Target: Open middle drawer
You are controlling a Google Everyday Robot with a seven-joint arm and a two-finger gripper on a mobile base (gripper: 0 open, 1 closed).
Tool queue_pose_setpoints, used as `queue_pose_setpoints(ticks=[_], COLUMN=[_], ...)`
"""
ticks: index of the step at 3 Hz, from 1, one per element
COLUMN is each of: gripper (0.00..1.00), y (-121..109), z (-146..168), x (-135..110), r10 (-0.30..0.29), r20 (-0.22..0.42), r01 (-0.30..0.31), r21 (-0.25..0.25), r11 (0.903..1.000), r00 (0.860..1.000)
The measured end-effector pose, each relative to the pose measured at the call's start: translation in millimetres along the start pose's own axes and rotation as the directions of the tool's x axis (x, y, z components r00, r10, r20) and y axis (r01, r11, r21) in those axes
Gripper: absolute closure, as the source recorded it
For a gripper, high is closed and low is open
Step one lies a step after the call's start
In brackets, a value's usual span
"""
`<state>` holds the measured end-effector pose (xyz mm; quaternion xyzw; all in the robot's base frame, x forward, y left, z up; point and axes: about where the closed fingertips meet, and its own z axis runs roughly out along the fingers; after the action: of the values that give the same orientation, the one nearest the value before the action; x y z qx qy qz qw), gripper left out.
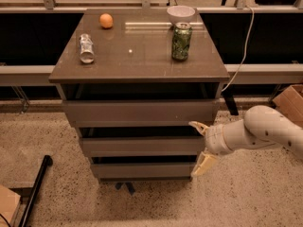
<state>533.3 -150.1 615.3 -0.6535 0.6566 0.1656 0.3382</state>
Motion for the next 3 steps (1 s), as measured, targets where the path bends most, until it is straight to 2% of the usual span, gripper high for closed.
queue_pose_setpoints(ticks=[1,3], gripper=[0.00,0.00], y=[1,-8], z=[21,55], x=[21,63], r10=[0.048,0.127], r20=[-0.004,0.030], r01=[-0.047,-0.128], r21=[0.022,0.052], r11=[0.9986,0.9904], r00=[0.999,0.992])
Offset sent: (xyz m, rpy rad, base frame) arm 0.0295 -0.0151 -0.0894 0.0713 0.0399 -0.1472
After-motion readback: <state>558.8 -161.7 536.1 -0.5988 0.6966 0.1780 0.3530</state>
